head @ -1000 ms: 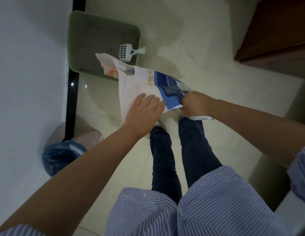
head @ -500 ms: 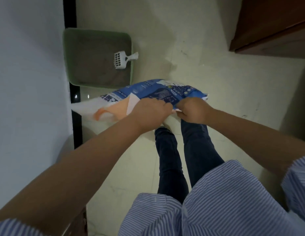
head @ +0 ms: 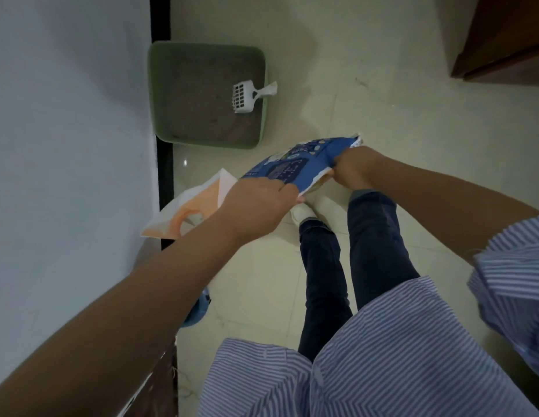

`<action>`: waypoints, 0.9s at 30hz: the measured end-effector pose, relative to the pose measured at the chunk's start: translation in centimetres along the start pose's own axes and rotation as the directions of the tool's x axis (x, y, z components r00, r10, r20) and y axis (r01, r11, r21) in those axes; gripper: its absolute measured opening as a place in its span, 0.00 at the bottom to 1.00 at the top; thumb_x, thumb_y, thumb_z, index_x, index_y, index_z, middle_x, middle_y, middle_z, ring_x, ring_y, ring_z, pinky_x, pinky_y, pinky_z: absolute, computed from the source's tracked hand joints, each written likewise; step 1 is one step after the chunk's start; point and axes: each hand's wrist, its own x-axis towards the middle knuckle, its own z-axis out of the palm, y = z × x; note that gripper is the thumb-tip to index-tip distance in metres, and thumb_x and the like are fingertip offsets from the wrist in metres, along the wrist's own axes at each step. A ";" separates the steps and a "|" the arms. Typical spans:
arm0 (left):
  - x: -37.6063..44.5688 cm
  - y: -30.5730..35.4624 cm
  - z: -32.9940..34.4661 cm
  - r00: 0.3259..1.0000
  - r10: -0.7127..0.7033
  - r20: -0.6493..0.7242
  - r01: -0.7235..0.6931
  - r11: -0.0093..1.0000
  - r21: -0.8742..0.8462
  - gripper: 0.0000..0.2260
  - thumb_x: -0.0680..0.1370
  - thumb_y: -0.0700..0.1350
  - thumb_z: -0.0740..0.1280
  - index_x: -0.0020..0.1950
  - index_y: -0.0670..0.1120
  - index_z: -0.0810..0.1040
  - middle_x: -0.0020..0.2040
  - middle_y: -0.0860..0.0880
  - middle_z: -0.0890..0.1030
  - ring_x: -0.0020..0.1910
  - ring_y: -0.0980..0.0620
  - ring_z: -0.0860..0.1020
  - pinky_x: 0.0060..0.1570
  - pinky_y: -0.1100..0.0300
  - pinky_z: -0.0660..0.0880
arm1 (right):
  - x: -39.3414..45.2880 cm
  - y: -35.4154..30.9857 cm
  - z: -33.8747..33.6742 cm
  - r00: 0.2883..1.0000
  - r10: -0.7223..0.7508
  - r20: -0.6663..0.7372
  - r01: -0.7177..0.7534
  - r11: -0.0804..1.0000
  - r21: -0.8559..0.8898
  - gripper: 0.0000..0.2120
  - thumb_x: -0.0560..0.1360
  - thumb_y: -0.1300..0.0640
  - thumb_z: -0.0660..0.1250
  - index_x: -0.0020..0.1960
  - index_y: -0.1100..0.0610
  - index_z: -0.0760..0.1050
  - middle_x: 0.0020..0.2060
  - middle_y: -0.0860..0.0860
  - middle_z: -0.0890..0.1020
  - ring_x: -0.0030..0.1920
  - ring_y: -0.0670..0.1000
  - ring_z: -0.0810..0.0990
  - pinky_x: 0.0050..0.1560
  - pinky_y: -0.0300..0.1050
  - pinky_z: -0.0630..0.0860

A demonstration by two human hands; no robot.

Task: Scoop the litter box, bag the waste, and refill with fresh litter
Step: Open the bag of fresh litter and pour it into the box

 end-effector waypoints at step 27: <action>-4.5 -7.6 -4.7 0.962 -0.273 0.033 0.259 0.939 0.226 0.16 0.49 0.35 0.81 0.28 0.41 0.76 0.20 0.46 0.73 0.16 0.48 0.71 0.18 0.68 0.65 | -3.8 -5.5 -4.1 0.979 0.006 -0.205 0.036 0.979 0.201 0.26 0.80 0.56 0.57 0.24 0.56 0.56 0.23 0.50 0.61 0.27 0.48 0.62 0.26 0.33 0.53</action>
